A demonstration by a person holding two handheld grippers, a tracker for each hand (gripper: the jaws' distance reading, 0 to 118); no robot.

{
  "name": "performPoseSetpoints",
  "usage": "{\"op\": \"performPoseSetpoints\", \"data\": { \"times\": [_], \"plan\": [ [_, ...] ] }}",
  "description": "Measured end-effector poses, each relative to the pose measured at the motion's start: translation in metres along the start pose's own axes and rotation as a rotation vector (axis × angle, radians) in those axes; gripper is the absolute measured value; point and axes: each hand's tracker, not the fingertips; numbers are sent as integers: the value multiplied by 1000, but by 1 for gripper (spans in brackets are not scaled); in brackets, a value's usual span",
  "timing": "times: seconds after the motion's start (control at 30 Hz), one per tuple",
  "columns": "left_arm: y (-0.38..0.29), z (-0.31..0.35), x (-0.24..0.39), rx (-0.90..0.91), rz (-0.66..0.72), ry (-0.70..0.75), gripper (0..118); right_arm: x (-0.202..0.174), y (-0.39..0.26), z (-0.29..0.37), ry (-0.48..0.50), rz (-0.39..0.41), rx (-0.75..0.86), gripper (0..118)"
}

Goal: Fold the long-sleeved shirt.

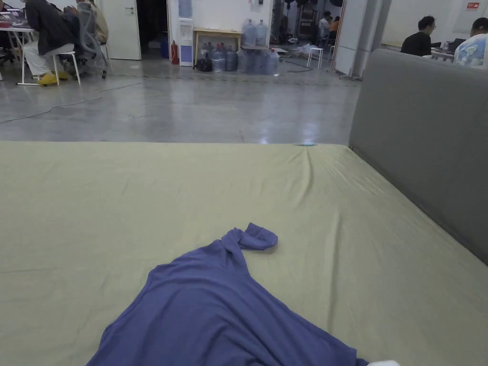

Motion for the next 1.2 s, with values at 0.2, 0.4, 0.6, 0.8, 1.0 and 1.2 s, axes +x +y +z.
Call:
{"op": "performPoseSetpoints", "data": {
  "times": [0.2,0.4,0.6,0.8,1.0,1.2],
  "plan": [
    [-11,69,25,153,-72,-62,115,-17,-12,87,69,8,198,90],
    [-25,47,63,96,-168,-56,0,-59,-46,68,85,-7,184,0],
    [45,40,78,80,-202,-160,0,-76,-45,50,210,-21,141,0],
    [209,-21,114,126,-198,-218,115,-77,-25,40,223,-39,154,0],
    [329,-114,145,-130,-16,-382,115,-69,-17,30,239,-98,151,0],
    [346,-158,169,-302,-89,-452,115,-52,1,15,294,-176,126,0]
  ]
}}
